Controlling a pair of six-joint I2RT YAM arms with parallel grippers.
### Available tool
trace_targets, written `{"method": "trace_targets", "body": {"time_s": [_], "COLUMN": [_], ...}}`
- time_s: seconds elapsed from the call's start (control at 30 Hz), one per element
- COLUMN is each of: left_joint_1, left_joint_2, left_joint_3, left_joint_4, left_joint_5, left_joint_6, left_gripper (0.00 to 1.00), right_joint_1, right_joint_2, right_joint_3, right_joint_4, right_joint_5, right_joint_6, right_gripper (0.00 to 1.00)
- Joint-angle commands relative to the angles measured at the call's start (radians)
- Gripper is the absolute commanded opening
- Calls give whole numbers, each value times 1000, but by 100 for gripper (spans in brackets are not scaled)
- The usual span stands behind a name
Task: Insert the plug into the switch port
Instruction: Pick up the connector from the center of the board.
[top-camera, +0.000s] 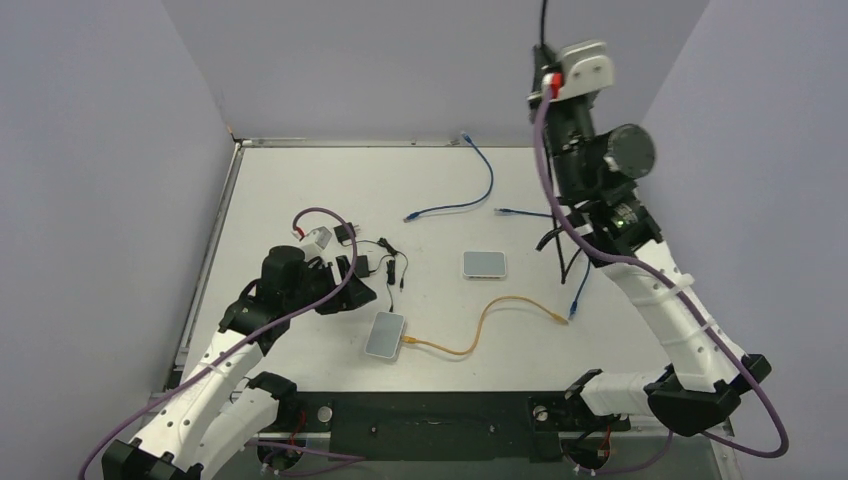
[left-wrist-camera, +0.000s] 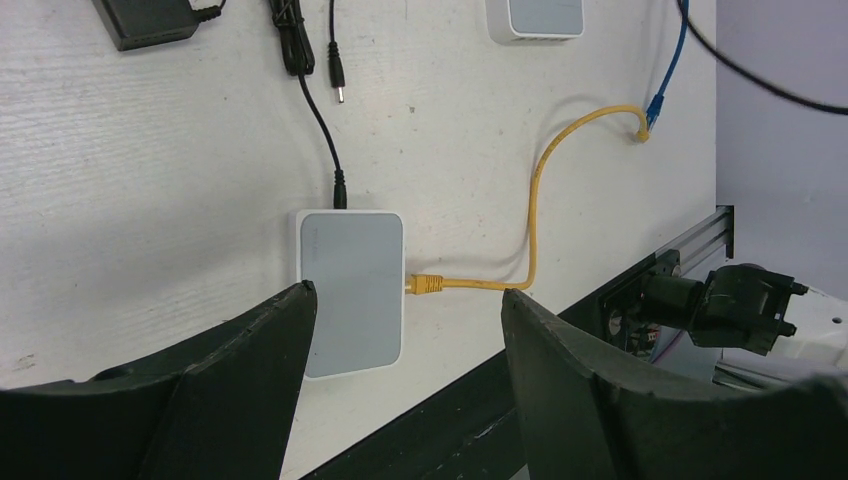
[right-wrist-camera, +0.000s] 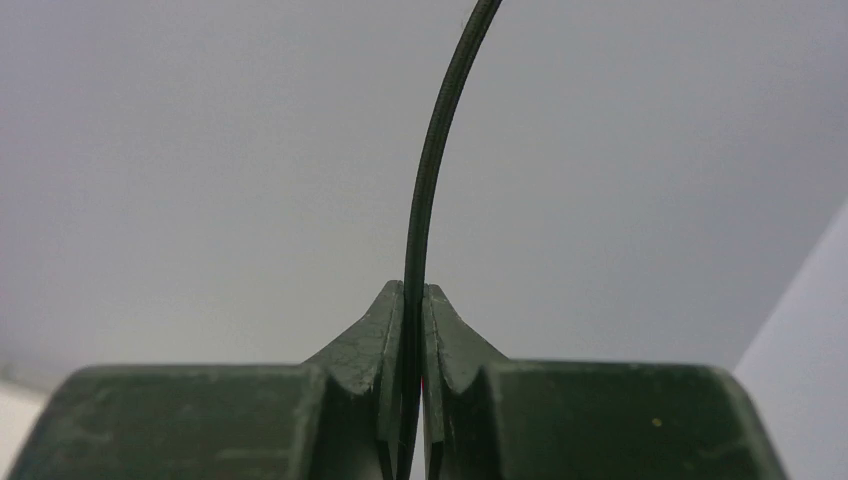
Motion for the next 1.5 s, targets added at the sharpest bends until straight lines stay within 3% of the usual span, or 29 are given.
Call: {"method": "trace_targets", "body": {"time_s": [0.0,0.3,0.53,0.7,1.03,1.17,1.47], "left_joint_1": [6,8,10,14,17,18,20], "left_joint_2": [6,5,-5,-19,-114,-159,-196], "left_joint_3": [5,43,78,101,113,118,201], "left_joint_4": [42,34,29,52,205,266,282], "left_joint_5": [40,61,68,122,343,415,533], "left_joint_6": [6,14,39,51,57,52,34], "left_gripper": [66,66,66,65,63,63,67], "right_joint_1": [-6,-3,50,84,81,75,59], "right_joint_2": [-46,-116,-202,-263,-436,-507,-644], "right_joint_3": [-343,-654,-846,-922,-1064,-1083,-1079], "right_joint_4": [-45,-151,-211,-286,-279,-288,-334], "right_joint_5": [-120,-511,-631,-683,-906,-1024,-1137], "right_joint_6": [224,267,310,315,446,514,597], "right_gripper": [0,0,0,0,0,0,0]}}
